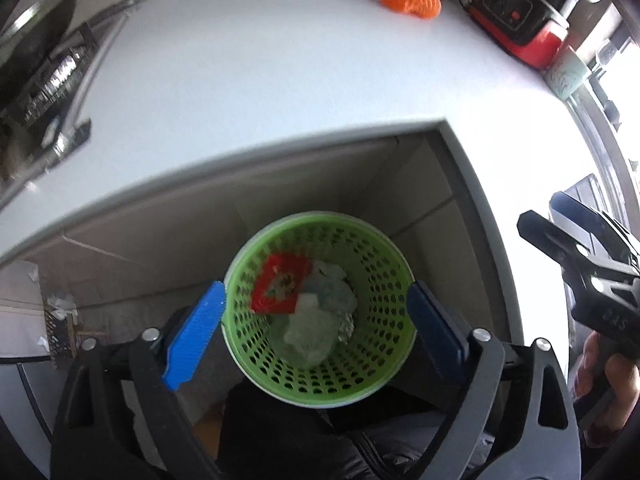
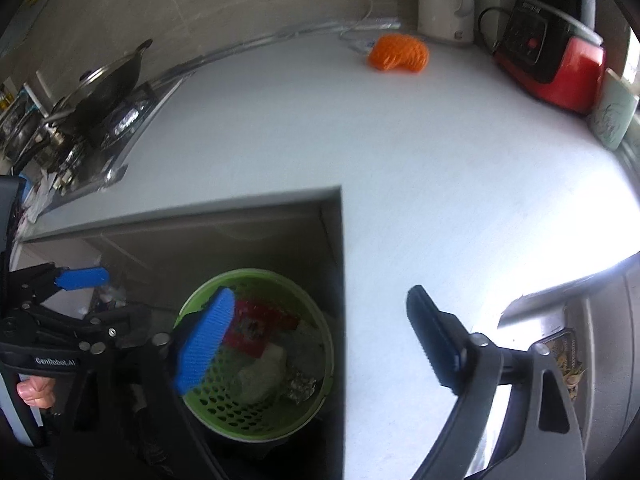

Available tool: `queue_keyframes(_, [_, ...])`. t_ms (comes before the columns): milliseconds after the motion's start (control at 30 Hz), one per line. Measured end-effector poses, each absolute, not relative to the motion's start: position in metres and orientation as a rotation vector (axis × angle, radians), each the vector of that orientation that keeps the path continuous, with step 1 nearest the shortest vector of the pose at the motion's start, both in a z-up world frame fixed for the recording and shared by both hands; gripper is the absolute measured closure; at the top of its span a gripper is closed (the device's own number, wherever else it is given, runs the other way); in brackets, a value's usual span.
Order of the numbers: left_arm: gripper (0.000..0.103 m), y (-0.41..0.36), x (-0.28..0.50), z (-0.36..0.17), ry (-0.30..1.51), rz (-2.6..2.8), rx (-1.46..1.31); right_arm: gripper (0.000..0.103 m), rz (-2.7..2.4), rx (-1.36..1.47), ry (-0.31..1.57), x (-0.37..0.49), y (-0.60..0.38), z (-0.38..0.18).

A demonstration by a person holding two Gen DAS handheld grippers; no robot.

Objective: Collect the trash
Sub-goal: 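Move both tools to the orange mesh net and alcohol wipe packet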

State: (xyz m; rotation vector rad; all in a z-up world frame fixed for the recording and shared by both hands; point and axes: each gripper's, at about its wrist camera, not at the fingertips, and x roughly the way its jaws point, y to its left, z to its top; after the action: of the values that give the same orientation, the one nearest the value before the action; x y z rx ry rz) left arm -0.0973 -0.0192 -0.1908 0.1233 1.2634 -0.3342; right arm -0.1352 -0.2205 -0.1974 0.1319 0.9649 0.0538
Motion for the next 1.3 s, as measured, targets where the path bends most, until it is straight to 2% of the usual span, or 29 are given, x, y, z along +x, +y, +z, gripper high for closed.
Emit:
queue_keyframes(300, [0.012,-0.024,-0.059,-0.154,1.156,-0.345,0.158,0.009,0.019,0.142,0.899,-0.116,-0.228,-0.170])
queue_keyframes(400, [0.011,-0.029,-0.040,-0.143,1.123,-0.362,0.159,0.004,-0.008,0.142,0.867,-0.104,-0.231,-0.159])
queue_keyframes(467, [0.008,-0.033,-0.022,-0.133,1.091,-0.368,0.164,0.003,-0.027,0.148,0.845,-0.092,-0.235,-0.151])
queue_keyframes(733, [0.008,-0.057,0.057,-0.111,1.011,-0.431,0.171,0.003,-0.117,0.183,0.794,-0.034,-0.254,-0.135])
queue_keyframes(967, [0.008,-0.080,0.141,-0.113,0.989,-0.518,0.146,0.002,-0.200,0.210,0.778,0.031,-0.269,-0.137])
queue_keyframes(1300, [0.008,-0.114,0.250,-0.147,0.942,-0.644,0.193,0.002,-0.281,0.286,0.785,0.114,-0.306,-0.161])
